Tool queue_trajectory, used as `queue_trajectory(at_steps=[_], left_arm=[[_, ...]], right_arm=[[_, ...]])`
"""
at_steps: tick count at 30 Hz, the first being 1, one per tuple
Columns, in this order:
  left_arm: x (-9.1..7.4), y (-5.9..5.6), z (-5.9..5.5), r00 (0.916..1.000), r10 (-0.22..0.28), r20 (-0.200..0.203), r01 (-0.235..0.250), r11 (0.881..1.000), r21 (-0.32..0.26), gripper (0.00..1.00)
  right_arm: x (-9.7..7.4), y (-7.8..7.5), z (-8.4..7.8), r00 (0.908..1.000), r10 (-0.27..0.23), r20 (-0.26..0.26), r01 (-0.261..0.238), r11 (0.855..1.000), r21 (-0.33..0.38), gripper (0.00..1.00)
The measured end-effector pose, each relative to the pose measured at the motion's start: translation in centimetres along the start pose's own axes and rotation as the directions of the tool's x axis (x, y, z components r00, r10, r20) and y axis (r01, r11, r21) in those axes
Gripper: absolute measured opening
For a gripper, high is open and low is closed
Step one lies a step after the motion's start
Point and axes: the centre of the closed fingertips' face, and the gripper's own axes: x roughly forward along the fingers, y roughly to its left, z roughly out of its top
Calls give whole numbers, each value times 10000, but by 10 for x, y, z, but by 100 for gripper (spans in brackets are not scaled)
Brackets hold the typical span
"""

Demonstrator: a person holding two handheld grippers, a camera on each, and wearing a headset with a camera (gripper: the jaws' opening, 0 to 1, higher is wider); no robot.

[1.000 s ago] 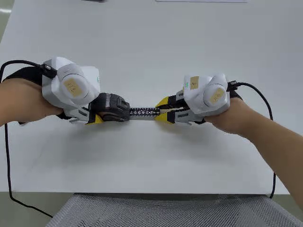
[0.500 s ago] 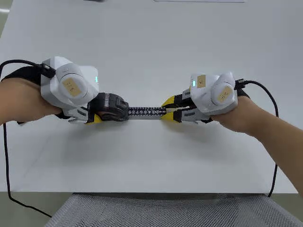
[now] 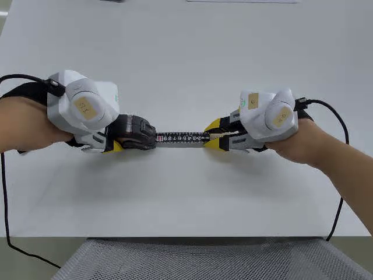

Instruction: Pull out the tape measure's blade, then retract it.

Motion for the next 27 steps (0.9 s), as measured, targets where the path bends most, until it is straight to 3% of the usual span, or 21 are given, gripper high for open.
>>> queue_trajectory(at_steps=[27], left_arm=[[0,1,0,10000,34,-6,-34,10000,-42,28]], right_arm=[[-26,-2,-21,9985,-304,-466,306,9995,28,9]])
